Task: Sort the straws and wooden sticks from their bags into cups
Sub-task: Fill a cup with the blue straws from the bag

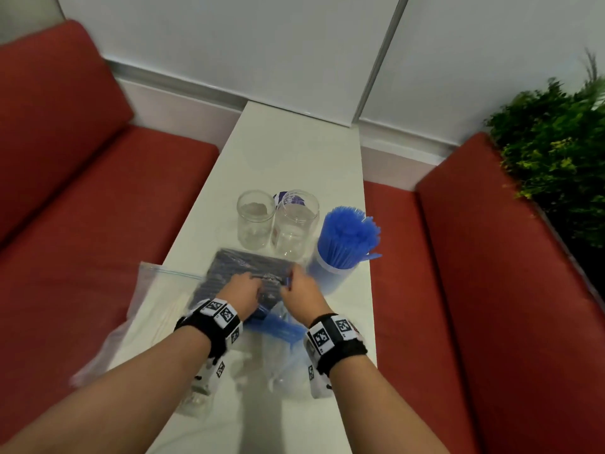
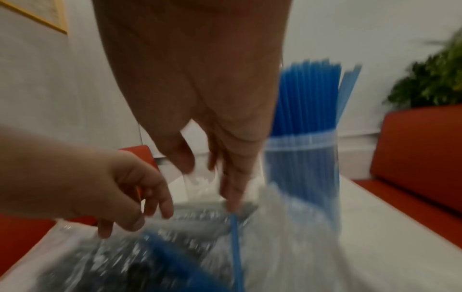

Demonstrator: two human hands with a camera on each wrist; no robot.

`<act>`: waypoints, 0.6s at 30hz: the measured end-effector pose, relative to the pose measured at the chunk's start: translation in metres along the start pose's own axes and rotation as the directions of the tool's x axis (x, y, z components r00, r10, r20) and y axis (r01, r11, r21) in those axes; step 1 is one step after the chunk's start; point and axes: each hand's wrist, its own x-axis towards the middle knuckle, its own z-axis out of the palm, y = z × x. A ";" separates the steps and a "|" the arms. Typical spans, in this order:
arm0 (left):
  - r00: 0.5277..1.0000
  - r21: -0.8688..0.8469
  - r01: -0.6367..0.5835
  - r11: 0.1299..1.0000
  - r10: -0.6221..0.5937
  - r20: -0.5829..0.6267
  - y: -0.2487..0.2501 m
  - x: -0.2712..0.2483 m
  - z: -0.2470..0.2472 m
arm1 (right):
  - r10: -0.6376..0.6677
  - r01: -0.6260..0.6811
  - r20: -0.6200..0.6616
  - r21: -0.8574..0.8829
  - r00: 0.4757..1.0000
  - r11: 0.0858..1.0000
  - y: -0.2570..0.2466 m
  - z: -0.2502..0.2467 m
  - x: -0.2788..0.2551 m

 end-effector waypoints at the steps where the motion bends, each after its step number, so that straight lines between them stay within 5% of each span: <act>1: 0.999 0.037 0.032 0.999 -0.033 0.021 -0.003 -0.005 0.006 | 0.106 -0.100 0.086 -0.073 0.991 0.992 0.005 0.014 0.001; 4: 0.988 0.021 0.114 0.993 -0.116 0.104 -0.008 -0.017 0.020 | 0.241 -0.192 0.144 -0.292 0.960 0.937 0.022 0.052 -0.003; 11: 0.918 0.078 0.178 0.981 -0.194 0.345 -0.002 -0.019 0.032 | 0.095 -0.124 -0.081 -0.596 0.992 0.793 0.044 0.097 -0.021; 14: 0.885 -0.075 0.309 0.948 -0.258 0.387 -0.001 -0.023 0.035 | 0.124 -0.191 -0.153 -0.585 0.980 0.788 0.046 0.101 -0.022; 18: 0.757 -0.365 0.508 0.780 -0.201 0.622 0.002 -0.031 0.044 | 0.333 -0.351 -0.137 -0.553 0.933 0.756 0.049 0.108 -0.019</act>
